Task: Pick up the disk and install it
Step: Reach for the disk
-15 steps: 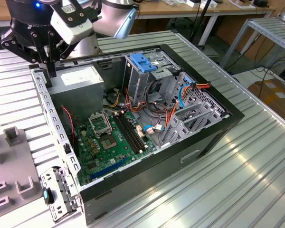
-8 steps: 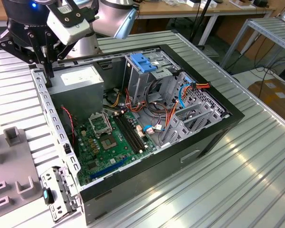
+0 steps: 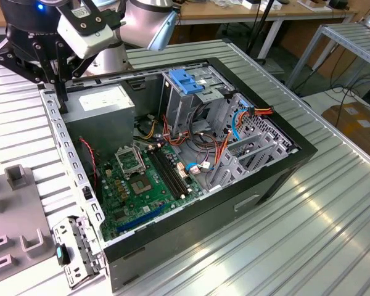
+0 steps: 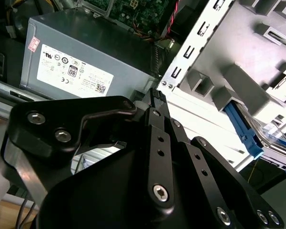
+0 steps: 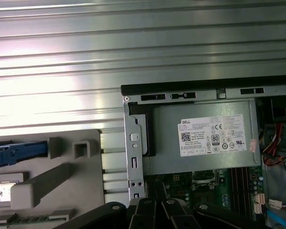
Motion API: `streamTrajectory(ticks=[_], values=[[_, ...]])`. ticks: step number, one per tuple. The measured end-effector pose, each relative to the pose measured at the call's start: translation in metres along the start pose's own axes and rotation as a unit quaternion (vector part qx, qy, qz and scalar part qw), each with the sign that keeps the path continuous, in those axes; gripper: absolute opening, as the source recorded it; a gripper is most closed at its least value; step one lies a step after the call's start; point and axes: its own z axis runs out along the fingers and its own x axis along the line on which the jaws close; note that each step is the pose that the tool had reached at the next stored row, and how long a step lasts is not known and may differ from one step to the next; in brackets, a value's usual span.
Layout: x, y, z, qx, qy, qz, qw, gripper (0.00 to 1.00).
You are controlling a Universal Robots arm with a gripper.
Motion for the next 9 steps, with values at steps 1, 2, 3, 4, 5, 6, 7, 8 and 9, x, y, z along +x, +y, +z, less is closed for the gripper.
streamTrajectory(ticks=[1,2,3,4,5,6,7,8,9], values=[[0.0007,-0.0001,0.0,0.0,0.0,0.0,1.0,0.11],[0.0016,-0.0001,0.0,0.0,0.0,0.0,1.0,0.11],[0.0021,-0.0002,0.0,0.0,0.0,0.0,1.0,0.11],[0.0027,-0.0002,0.0,0.0,0.0001,0.0,1.0,0.11],[0.0034,-0.0003,-0.0001,0.0,0.0001,0.0,1.0,0.11],[0.004,-0.0003,0.0,0.0,0.0,0.0,1.0,0.11],[0.0047,-0.0004,0.0,0.0,0.0,0.0,1.0,0.11],[0.0053,-0.0004,-0.0001,0.0,0.0001,0.0,1.0,0.11],[0.0063,-0.0005,0.0,0.0,0.0001,0.0,1.0,0.11]])
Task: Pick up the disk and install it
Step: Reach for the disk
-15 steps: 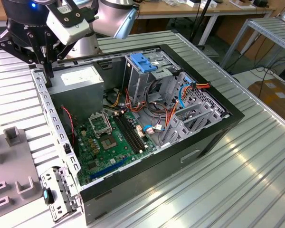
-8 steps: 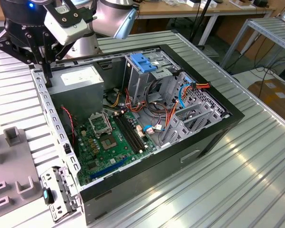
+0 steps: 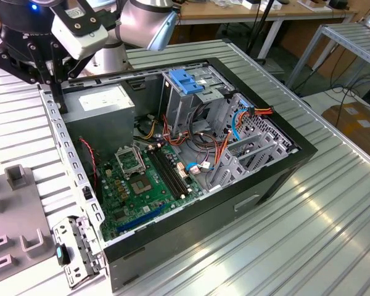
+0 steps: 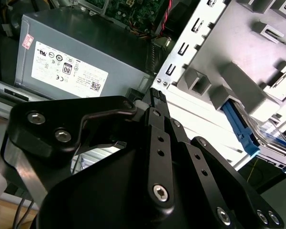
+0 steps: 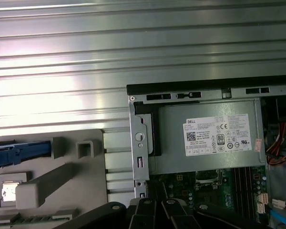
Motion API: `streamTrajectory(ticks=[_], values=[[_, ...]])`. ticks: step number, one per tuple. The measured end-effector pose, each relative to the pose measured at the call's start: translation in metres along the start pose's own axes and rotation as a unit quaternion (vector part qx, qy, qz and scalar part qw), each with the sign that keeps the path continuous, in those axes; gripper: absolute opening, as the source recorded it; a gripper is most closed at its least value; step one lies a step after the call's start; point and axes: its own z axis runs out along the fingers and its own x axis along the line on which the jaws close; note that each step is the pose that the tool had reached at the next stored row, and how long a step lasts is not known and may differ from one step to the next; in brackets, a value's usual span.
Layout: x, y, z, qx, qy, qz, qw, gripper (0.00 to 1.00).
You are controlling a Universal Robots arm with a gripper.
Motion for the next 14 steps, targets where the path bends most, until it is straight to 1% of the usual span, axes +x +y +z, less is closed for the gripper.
streamTrajectory(ticks=[6,14], values=[[0.0026,-0.0002,0.0,0.0,0.0001,0.0,1.0,0.11],[0.0078,-0.0006,0.0,0.0,0.0002,0.0,1.0,0.11]])
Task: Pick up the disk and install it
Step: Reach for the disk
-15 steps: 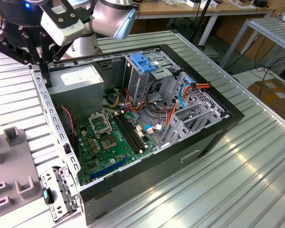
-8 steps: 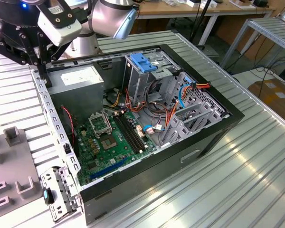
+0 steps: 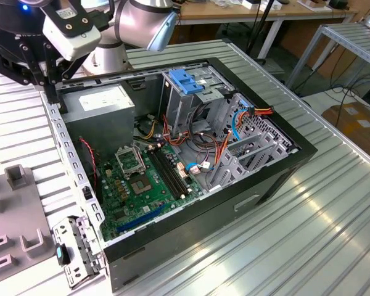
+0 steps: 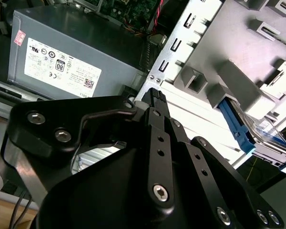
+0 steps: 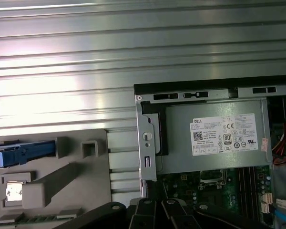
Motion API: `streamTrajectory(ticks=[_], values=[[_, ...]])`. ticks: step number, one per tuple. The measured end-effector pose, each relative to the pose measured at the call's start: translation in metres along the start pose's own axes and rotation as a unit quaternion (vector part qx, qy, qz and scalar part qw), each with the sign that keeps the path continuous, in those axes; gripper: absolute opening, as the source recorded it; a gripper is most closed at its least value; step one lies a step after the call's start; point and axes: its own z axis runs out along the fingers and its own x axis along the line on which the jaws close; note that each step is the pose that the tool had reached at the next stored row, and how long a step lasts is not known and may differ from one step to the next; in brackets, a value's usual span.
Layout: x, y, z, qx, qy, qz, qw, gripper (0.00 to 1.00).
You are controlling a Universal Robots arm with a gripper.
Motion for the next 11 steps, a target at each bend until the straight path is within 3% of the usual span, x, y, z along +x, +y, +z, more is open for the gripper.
streamTrajectory(ticks=[11], values=[[0.0055,-0.0004,0.0,0.0,0.0003,0.0,1.0,0.11]])
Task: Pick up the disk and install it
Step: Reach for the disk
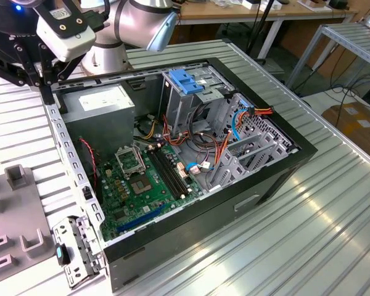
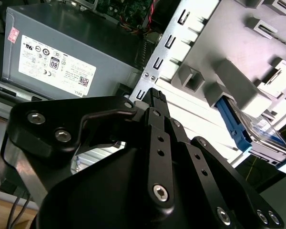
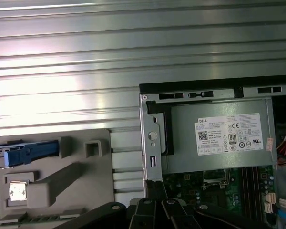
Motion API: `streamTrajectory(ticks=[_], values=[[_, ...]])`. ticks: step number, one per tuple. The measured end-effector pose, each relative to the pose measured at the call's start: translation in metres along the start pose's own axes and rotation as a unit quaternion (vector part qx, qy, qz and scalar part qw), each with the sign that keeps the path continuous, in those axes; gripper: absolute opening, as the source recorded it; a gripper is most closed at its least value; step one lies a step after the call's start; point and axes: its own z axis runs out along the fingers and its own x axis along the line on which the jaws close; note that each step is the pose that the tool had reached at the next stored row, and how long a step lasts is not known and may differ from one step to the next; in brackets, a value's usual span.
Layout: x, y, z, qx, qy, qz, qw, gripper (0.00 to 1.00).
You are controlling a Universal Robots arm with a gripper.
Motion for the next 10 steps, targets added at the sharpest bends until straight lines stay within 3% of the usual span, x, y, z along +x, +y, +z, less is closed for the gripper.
streamTrajectory(ticks=[10], values=[[0.005,-0.0004,0.0,0.0,0.0,0.0,1.0,0.11]])
